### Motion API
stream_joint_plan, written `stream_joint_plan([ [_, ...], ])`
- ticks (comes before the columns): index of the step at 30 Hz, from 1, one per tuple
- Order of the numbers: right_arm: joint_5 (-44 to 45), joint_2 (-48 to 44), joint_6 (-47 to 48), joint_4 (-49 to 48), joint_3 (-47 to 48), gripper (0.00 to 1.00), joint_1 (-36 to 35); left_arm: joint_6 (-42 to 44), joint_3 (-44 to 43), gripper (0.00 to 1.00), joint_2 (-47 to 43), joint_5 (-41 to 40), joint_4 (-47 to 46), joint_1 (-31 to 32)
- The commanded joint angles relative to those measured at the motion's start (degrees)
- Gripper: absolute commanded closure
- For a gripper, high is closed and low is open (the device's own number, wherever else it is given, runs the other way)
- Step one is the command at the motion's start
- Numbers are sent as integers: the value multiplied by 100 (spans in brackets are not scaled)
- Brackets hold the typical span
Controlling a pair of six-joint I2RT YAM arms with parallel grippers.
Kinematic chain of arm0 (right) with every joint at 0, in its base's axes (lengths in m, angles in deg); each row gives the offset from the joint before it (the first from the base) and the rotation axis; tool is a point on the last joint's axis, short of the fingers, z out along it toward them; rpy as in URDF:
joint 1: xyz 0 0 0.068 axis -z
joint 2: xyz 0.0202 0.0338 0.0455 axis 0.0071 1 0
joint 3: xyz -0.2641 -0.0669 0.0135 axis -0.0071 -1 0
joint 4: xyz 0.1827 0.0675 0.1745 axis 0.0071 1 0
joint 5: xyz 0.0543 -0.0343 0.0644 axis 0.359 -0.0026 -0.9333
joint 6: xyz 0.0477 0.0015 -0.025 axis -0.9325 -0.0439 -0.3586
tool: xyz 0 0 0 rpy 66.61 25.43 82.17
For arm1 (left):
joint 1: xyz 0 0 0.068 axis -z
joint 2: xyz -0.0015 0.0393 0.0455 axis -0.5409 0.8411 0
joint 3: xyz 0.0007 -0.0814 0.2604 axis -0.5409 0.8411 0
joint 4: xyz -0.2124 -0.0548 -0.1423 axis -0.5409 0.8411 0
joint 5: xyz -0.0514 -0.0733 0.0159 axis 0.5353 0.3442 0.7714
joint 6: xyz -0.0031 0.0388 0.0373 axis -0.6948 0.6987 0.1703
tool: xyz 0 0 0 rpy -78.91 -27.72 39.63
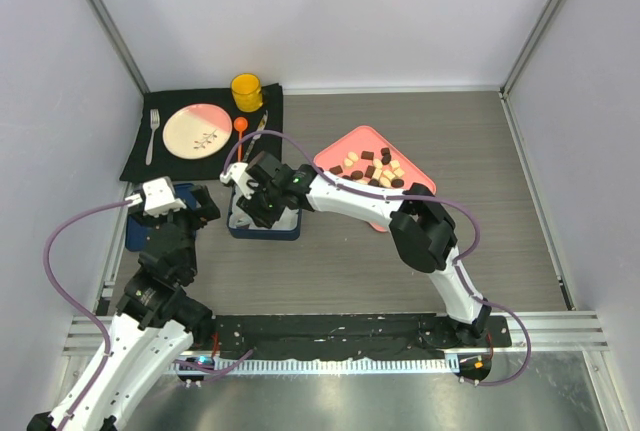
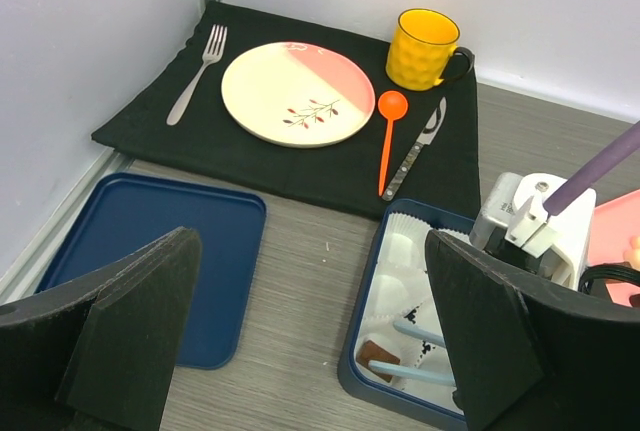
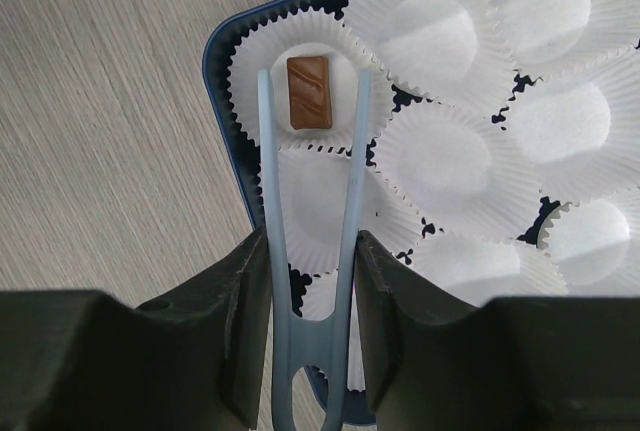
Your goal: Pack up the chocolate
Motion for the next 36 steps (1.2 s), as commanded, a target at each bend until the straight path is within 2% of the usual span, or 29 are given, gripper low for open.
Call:
stream_joint_plan([
  [1,-65,-160,-27,-164,126,60,-25,65,-118,0,30,27,-280,16],
  [11,-39,-669,-80,-190,188,76,-25,38,-127,0,-5,45,-280,16],
  [19,233,-1363,-89,-199,-14,76,-8,30,-136,0,30,71,-289,25],
  [24,769,-1812,-177,-173,-523,77,141,-111,-180,0,74,132,-219,16],
  [30,1349,-2330,-396,64,-1270,77,747,-638,-294,0,319,554,-96,16],
  [36,1534,-2638,-484,153,-1939,77,1607,-665,-434,0,733,765,-8,25],
])
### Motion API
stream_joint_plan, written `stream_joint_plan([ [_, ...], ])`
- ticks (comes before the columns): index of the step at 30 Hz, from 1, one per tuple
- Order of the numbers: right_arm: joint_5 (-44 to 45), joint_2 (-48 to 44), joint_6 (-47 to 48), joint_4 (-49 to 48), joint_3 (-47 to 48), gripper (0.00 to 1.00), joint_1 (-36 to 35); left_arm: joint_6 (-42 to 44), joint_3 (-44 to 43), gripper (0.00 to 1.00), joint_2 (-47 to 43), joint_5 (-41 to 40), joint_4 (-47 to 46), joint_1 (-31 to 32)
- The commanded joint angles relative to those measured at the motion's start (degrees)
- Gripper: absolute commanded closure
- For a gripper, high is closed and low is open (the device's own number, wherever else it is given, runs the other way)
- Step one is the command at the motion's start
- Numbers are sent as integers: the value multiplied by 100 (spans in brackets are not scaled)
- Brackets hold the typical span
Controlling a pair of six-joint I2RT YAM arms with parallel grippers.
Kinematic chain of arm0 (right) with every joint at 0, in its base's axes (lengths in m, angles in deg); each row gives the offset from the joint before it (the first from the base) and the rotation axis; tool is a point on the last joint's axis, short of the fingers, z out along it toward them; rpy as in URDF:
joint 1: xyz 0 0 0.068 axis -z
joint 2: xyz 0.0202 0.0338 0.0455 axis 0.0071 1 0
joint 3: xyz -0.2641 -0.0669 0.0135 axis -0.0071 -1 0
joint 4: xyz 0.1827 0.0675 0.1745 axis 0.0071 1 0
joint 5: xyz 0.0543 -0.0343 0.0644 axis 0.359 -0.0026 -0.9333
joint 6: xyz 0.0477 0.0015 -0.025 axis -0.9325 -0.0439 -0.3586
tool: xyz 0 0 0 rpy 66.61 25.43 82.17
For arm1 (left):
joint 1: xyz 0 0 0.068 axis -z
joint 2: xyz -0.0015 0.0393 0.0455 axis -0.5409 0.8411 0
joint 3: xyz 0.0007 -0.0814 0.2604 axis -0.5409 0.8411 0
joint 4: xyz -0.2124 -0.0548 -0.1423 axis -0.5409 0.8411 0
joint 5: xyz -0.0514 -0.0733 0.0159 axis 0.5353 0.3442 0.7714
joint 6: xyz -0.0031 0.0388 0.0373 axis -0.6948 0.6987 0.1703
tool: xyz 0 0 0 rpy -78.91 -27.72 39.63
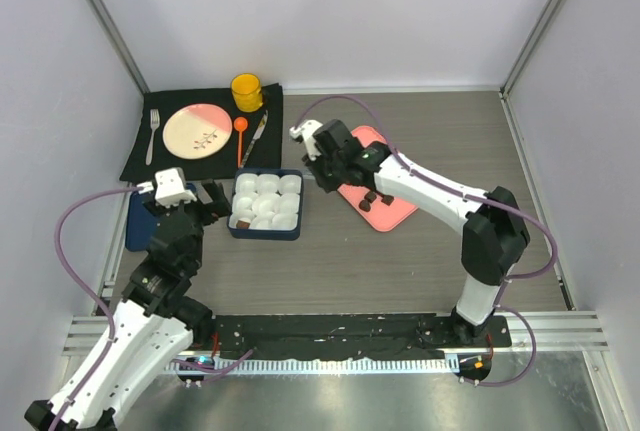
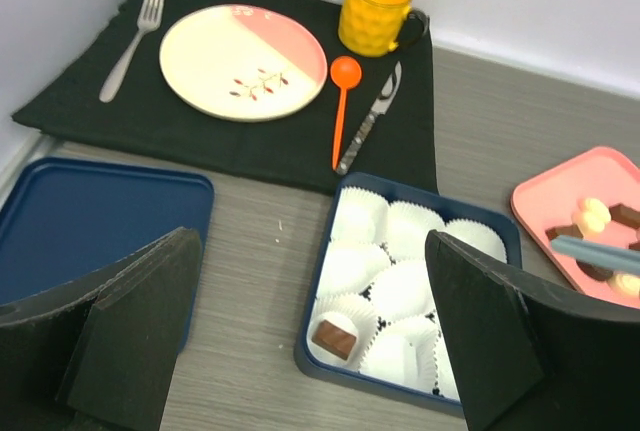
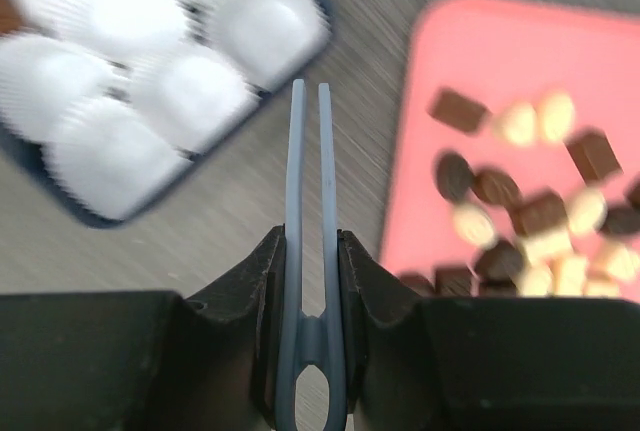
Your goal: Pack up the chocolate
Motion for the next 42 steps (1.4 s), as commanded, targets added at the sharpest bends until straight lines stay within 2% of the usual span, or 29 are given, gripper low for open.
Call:
stream_joint_plan([
  [1,420,-429,-172,67,-365,78,597,-156,-282,0,234,221,-36,16],
  [6,455,-315,-234,59,-559,78,1168,-199,-317,0,402,379,-36,16],
  [14,297,-42,118,59,-604,77,1477,-270,-343,0,516,432,-9,16],
  [21,-168,90,601,85,-507,73,1591,-261,-343,0,560,441,-1,7],
  [27,-204,265,847,181,-349,70,1600,-261,-352,0,578,450,-10,7],
  [31,-387,345,944,208,-305,64,1600,-261,-343,0,586,450,-1,7],
  [42,-459,547,1076,296,-208,64,1600,-252,-352,0,648,467,-1,16],
])
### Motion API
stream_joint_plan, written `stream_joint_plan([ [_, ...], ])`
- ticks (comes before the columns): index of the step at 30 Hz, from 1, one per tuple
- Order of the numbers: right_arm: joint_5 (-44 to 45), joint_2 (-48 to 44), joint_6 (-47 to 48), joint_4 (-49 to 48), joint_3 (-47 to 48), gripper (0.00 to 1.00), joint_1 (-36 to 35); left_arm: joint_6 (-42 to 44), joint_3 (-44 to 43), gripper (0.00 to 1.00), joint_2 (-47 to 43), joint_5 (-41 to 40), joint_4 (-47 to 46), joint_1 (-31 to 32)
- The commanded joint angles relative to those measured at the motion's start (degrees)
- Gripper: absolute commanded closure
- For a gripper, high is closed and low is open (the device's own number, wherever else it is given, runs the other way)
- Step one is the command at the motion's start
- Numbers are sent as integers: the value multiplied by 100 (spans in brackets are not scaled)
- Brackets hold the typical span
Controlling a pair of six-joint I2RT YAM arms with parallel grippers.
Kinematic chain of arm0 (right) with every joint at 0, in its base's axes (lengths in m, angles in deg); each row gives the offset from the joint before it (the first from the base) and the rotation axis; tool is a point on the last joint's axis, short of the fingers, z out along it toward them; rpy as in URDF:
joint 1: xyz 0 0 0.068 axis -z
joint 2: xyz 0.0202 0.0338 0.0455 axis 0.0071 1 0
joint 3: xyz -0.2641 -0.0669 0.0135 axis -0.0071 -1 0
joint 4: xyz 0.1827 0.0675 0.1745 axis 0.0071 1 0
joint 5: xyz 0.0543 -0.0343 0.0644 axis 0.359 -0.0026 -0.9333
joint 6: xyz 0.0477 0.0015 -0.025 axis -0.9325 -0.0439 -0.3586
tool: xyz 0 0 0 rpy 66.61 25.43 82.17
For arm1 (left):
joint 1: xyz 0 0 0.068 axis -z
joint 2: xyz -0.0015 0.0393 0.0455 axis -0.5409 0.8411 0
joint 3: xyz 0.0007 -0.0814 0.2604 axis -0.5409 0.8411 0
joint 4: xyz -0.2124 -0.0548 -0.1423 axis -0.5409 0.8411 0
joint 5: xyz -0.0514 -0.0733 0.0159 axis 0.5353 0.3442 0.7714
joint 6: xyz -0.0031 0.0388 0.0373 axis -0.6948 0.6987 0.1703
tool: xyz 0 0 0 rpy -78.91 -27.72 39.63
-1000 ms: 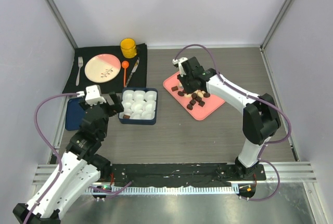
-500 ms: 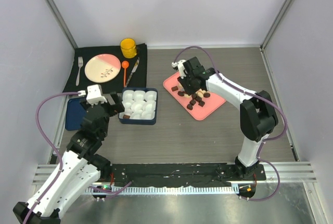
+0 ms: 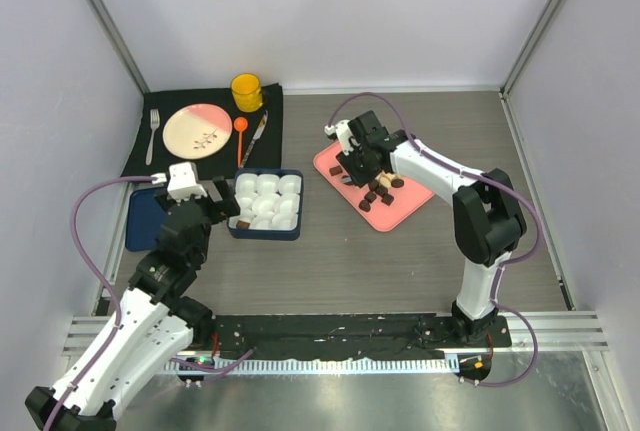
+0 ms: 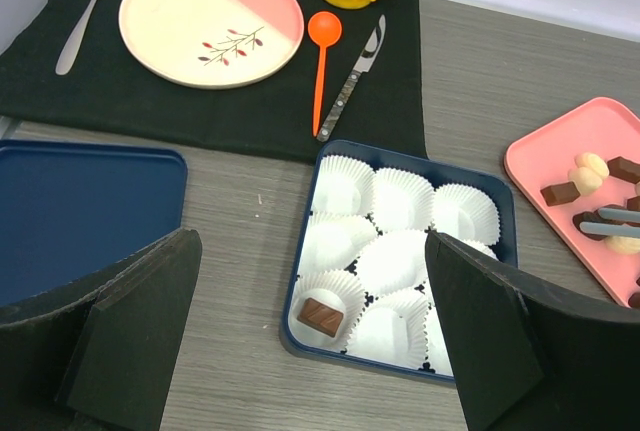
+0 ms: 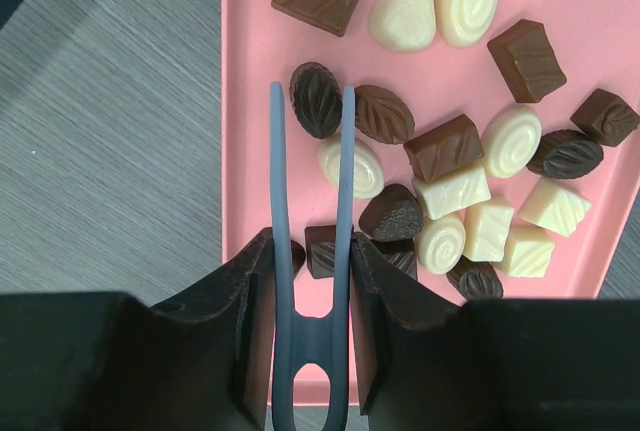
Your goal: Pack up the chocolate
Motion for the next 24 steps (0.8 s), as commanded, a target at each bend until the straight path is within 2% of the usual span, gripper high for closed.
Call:
stream_joint_plan([
  [1,-94,40,156,25,279,64,11,-86,-254,0,36,28,-93,16],
  [11,-94,172,209,235,262,64,11,-77,-254,0,54,45,-92,7],
  [15,-111,49,200,332,271,77,11,-86,-254,0,45,37,-93,-2],
  [18,-85,-135,156,403,297,83,2,-77,-254,0,36,46,-101,-2],
  [24,-41,-575,68,517,420,84,-129,-77,-254,0,36,46,-110,-2],
])
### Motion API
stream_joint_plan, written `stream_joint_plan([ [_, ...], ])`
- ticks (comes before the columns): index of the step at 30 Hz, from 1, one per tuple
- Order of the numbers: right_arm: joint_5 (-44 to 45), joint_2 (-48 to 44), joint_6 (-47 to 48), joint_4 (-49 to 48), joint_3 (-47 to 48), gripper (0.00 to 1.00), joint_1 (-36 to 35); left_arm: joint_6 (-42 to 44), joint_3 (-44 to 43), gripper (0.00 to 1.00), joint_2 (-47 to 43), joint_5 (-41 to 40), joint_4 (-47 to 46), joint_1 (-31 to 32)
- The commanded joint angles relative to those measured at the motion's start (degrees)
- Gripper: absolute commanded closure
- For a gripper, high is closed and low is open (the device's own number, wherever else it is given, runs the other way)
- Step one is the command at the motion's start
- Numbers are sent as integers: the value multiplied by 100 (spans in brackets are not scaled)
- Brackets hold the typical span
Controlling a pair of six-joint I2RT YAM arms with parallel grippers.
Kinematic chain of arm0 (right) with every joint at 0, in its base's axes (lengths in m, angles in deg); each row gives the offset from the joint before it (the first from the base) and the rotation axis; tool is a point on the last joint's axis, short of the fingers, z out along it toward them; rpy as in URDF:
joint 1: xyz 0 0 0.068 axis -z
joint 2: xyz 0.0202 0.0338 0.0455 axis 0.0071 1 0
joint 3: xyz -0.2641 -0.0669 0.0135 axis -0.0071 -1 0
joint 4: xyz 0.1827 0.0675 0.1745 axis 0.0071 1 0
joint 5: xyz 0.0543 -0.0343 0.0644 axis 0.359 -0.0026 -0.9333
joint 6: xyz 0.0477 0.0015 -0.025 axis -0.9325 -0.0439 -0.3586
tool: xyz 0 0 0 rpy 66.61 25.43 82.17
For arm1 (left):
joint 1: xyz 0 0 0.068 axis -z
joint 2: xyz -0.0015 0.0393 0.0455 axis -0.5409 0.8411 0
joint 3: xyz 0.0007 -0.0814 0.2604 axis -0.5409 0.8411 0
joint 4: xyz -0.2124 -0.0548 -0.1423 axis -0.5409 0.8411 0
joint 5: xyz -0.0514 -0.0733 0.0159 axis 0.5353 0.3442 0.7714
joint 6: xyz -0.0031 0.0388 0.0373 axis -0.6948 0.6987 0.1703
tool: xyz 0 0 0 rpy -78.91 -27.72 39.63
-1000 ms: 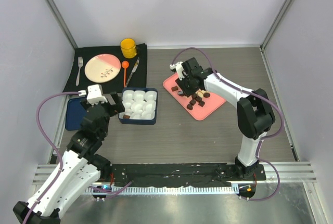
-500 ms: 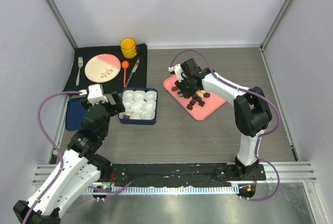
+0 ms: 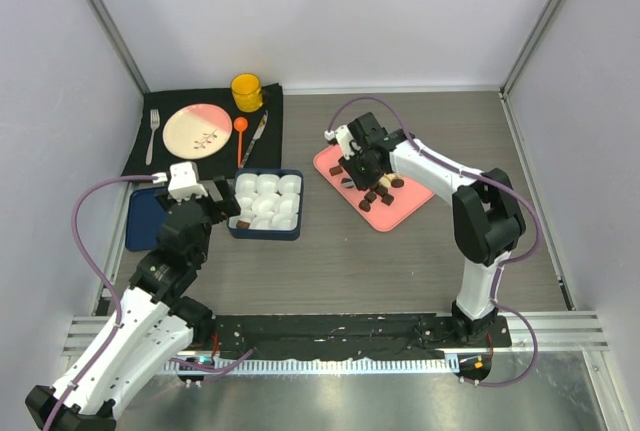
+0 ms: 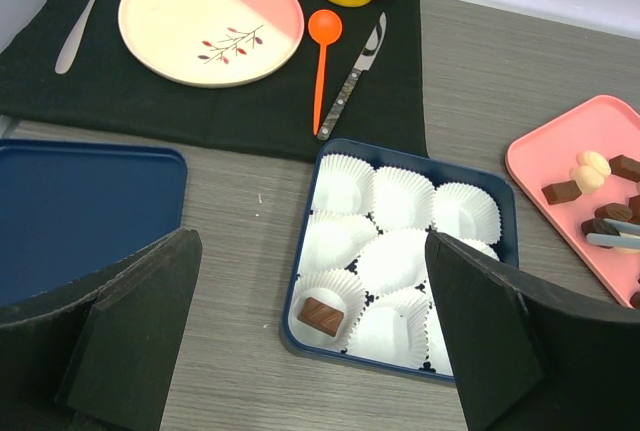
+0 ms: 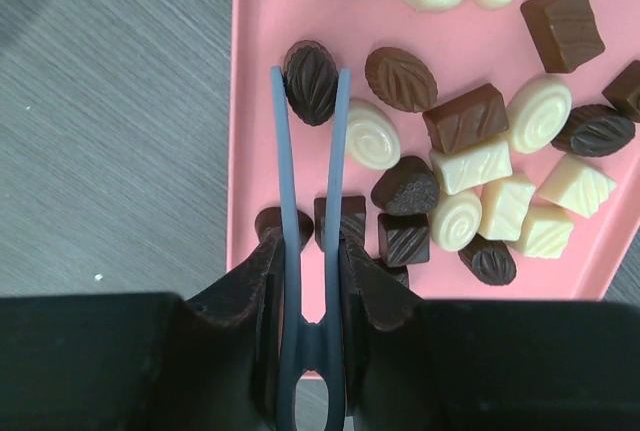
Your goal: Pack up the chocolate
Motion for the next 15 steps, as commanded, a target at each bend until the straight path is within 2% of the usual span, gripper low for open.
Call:
stream_joint_plan([
  [1,35,-700,-122,106,372,85,-156,-77,-247,0,-8,41,-112,-2],
  [9,132,-973,-298,80,784,84,-919,-86,-238,0,19,59,-112,7],
  [15,-245,-797,-605,-219,1049,84,-1596,-95,-230,0,10,67,-130,-2],
])
